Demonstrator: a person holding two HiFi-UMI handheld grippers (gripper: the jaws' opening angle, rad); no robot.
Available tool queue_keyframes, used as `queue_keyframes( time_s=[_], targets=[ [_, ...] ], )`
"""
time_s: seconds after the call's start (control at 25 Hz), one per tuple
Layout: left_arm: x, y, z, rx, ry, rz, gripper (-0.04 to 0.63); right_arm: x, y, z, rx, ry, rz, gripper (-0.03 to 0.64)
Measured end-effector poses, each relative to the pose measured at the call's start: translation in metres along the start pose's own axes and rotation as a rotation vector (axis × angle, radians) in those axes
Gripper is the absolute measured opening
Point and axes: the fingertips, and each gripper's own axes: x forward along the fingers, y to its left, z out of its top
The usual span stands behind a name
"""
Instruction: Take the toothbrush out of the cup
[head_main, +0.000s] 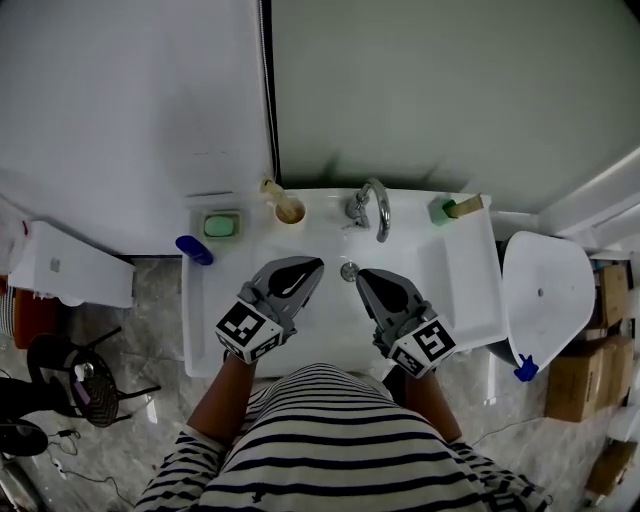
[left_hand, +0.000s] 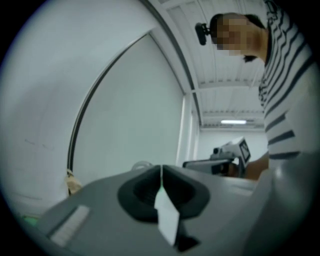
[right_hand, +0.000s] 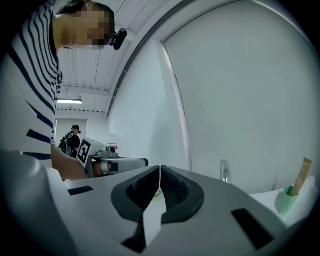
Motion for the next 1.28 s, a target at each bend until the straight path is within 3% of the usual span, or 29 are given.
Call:
queue_keyframes(
  time_s=[0.44, 0.64, 0.84, 0.96, 1.28],
  targets=[
    [-0.042, 0.076, -0.017, -0.011, 0.087, -0.052, 0.032, 0.052, 0.054, -0.009, -0.04, 0.043, -0.059, 0.008],
    [-0.046, 0.09, -0.017, 0.004, 0.101, -0.016, 0.038, 0.057, 0.058, -0.011, -0.063, 0.053, -0.05, 0.008],
    [-0.047, 0.086, -0.022, 0.022, 0.127, -0.039, 0.04, 0.059, 0.054, -0.011, -0.063, 0.056, -0.048, 0.008],
    [-0.046, 0.09, -0.026, 0.043, 0.137, -0.018, 0.062, 0.06, 0.05, -0.009, -0.053, 0.048, -0.058, 0.008],
    [-0.036, 0.111, -0.038, 0.002, 0.161, 0.033, 0.148, 0.055, 0.044, -0.009, -0.056, 0.054, -0.067, 0.008]
  ],
)
